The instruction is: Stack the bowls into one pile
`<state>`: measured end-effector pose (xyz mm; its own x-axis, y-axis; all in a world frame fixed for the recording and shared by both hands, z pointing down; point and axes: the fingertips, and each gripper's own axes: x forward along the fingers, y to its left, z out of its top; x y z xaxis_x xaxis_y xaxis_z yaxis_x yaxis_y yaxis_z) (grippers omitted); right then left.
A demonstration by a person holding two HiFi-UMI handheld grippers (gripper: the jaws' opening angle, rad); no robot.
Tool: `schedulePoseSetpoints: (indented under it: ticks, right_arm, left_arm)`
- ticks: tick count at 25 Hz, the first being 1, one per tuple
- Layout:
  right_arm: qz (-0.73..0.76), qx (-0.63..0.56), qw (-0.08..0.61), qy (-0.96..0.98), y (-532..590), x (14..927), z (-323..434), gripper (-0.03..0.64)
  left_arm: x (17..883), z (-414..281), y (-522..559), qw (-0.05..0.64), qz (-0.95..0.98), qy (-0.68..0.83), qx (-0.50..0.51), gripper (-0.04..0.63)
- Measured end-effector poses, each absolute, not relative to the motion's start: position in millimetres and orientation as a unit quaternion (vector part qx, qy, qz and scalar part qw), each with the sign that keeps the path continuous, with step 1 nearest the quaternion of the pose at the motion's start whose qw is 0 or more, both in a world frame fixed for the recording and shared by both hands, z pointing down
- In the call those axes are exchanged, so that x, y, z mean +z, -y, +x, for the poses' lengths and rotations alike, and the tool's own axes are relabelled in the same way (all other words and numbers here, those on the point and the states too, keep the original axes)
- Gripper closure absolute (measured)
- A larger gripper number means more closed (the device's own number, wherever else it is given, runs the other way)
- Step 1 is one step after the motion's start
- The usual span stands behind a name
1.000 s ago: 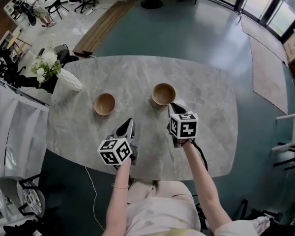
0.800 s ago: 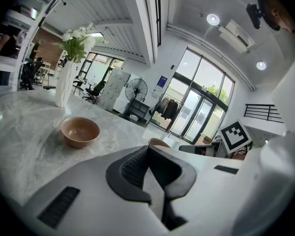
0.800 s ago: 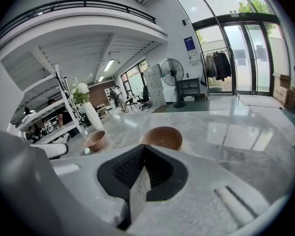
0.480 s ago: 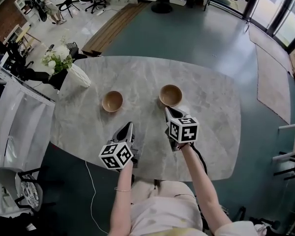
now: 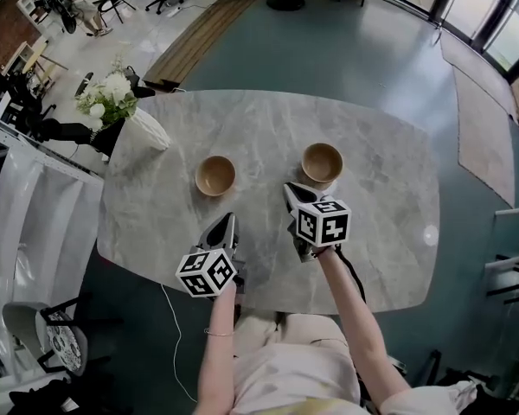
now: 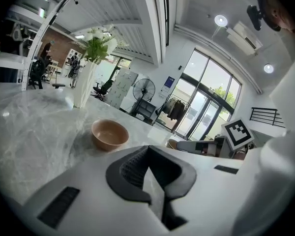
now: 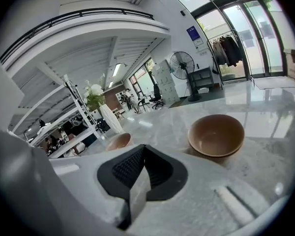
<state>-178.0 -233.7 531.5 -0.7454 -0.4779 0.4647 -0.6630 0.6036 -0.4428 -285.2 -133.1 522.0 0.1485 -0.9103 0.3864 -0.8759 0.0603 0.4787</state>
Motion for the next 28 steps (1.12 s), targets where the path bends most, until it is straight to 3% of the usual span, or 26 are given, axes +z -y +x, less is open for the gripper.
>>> schedulePoseSetpoints:
  ticks: [8,13,17,24,28]
  right_arm:
    - [0.290,0.347,0.115,0.884,233,534,-242,0.609]
    - [0.280,0.360,0.128,0.881,237,545,-277,0.609]
    - [0.285,0.363,0.141,0.876,242,554,-297,0.583]
    - [0.313,0.376,0.162,0.857,253,577,-324,0.477]
    - [0.322,0.387,0.168,0.847,259,587,-335,0.465]
  left_arm:
    - [537,-337,131,0.340,0.681,0.648,-0.018,0.595]
    - [546,-363,133,0.348,0.681,0.645,-0.013,0.595]
    - [554,-377,135,0.355,0.681,0.641,-0.007,0.595]
    - [568,-394,139,0.369,0.678,0.635,0.002,0.595]
    - [574,-399,141,0.375,0.679,0.632,0.010,0.595]
